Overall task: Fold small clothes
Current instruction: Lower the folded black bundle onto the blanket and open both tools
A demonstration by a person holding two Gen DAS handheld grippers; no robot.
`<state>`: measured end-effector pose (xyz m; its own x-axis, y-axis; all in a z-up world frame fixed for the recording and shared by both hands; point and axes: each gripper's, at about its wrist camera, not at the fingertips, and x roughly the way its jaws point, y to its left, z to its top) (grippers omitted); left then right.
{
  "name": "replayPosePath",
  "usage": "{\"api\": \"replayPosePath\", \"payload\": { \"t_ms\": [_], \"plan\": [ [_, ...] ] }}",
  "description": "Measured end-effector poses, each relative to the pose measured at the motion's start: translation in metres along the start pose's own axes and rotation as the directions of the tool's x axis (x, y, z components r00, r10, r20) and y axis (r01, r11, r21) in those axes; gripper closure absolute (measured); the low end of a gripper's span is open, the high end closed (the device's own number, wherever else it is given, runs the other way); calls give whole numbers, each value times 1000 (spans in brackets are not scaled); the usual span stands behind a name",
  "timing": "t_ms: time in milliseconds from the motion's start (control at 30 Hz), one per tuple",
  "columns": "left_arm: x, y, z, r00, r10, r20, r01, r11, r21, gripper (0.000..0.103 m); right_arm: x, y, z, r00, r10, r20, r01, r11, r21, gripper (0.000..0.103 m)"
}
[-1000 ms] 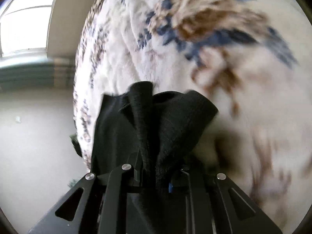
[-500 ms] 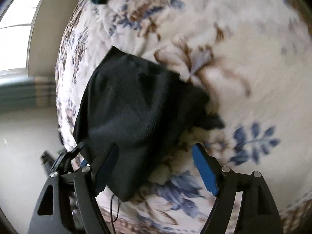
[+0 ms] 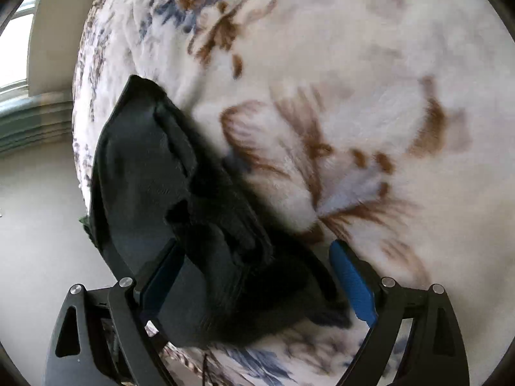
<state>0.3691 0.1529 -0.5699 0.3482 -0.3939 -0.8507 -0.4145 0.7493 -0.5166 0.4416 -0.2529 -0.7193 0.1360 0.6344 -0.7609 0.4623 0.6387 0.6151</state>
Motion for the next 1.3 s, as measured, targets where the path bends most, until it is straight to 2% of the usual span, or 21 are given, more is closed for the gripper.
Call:
{"api": "replayPosePath", "payload": {
  "t_ms": [33, 67, 133, 233, 333, 400, 433, 467, 500, 533, 567, 600, 667, 733, 800, 933, 1000, 1067, 1167, 1233, 1300],
  "plan": [
    [-2, -6, 4, 1000, 13, -5, -13, 999, 36, 71, -1, 6, -1, 1000, 0, 17, 1, 999, -40, 64],
    [-3, -8, 8, 1000, 11, -12, -10, 999, 48, 73, 0, 12, -3, 1000, 11, 4, -11, 997, -78, 80],
    [-5, -12, 24, 999, 2, -40, 1, 996, 86, 78, -6, 20, -13, 1000, 5, 24, -3, 995, -96, 81],
    [-5, -18, 50, 998, 28, -62, -16, 982, 190, 78, -22, 26, -37, 999, 10, 41, -6, 995, -101, 83],
    [-3, -20, 53, 993, 54, -104, -29, 974, 223, 72, -34, 30, -72, 999, -23, 39, 27, 994, -110, 83],
    [-11, -17, 42, 990, 94, -104, -69, 973, 222, 69, -31, 28, -86, 996, -81, 37, 85, 988, -127, 77],
    [-19, -15, 36, 989, 114, -90, -92, 972, 214, 67, -29, 26, -87, 992, -123, 37, 127, 982, -138, 62],
    [-32, -12, 26, 988, 143, -54, -130, 971, 203, 67, -27, 22, -87, 988, -154, 21, 155, 979, -129, 57],
    [-45, -13, 17, 986, 169, -12, -164, 968, 191, 63, -28, 19, -84, 990, -141, -5, 139, 985, -106, 57],
    [-57, -12, 6, 979, 202, 20, -202, 963, 177, 44, -32, 16, -83, 992, -129, -16, 127, 988, -84, 49],
    [-65, -11, -3, 972, 233, 36, -236, 958, 162, 31, -38, 19, -83, 992, -129, -1, 128, 988, -86, 41],
    [-72, -10, -12, 964, 260, 52, -265, 954, 140, 18, -48, 22, -82, 991, -133, 24, 135, 986, -103, 39],
    [-80, -6, -32, 951, 303, 68, -308, 945, 106, 18, -71, 33, -79, 986, -142, 91, 155, 976, -150, 38],
    [-79, 0, -49, 926, 370, 78, -376, 923, 86, 18, -87, 45, -71, 979, -153, 135, 176, 967, -183, 38],
    [-63, 10, -65, 906, 422, 37, -424, 903, 71, 18, -94, 53, -55, 973, -173, 153, 202, 959, -198, 38],
    [-31, 35, -85, 885, 463, -51, -462, 887, 24, 18, -71, 51, -39, 984, -176, 37, 179, 970, -164, 38],
    [-17, 43, -90, 870, 489, -63, -487, 872, 42, 18, -47, 44, -44, 978, -201, -60, 192, 972, -133, 47],
    [-11, 46, -89, 876, 478, -63, -476, 878, 46, 12, -39, 42, -54, 973, -225, -58, 213, 962, -168, 95],
    [-1, 53, -85, 888, 452, -83, -450, 892, 40, 0, -58, 46, -69, 979, -200, 28, 202, 961, -189, 96],
    [7, 53, -81, 891, 443, -99, -443, 896, 31, 0, -75, 47, -75, 982, -179, 65, 188, 966, -175, 96],
    [11, 55, -80, 886, 453, -103, -454, 891, 14, 0, -84, 46, -80, 976, -203, 81, 214, 960, -180, 96]
  ]
}}
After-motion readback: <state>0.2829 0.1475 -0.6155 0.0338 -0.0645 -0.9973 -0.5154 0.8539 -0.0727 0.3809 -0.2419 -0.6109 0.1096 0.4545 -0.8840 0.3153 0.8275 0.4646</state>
